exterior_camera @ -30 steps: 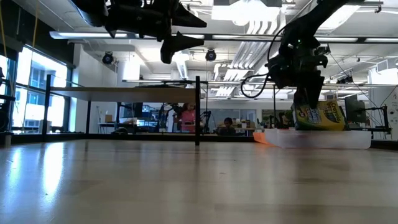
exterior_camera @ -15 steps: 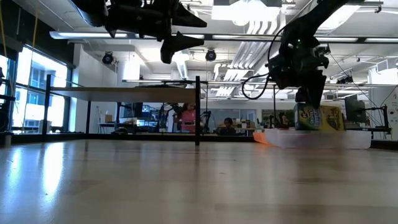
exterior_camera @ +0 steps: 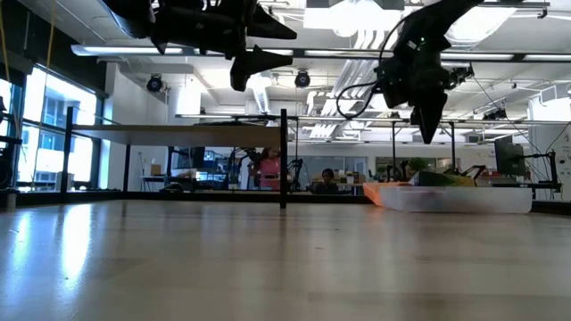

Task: Pack school essentials
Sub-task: Move the orange supply box to the center of the table

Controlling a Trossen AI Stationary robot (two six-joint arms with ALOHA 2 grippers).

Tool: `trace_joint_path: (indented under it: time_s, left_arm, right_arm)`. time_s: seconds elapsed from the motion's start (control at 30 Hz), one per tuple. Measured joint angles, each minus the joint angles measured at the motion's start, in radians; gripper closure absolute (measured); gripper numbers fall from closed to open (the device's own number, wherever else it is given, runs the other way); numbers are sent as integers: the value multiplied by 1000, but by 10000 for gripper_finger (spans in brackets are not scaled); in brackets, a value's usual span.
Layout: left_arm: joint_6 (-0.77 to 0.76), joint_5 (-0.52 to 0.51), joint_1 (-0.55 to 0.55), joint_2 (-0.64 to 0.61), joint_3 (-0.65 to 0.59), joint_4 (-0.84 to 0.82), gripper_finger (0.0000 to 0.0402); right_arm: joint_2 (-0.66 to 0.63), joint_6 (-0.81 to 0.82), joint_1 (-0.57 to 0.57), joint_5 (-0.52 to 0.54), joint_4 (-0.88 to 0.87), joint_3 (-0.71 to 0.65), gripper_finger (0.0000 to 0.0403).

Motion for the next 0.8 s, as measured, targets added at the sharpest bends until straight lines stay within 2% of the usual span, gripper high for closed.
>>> trace_joint_path:
  time_s: [0.13,0.27,0.57,0.8]
  left_arm:
    - [0,-3,0,0,0,0,183]
    - [0,-36,0,0,0,-4,183]
    - [27,-53,0,-6,0,-12,183]
    - [56,-52,2,-15,0,-15,183]
  right_arm:
    - [-1,84,0,-98,-7,20,253]
    - [-4,167,26,-220,4,-34,253]
    - [-28,327,177,-262,72,-227,253]
    - [-183,512,288,-232,184,-265,253]
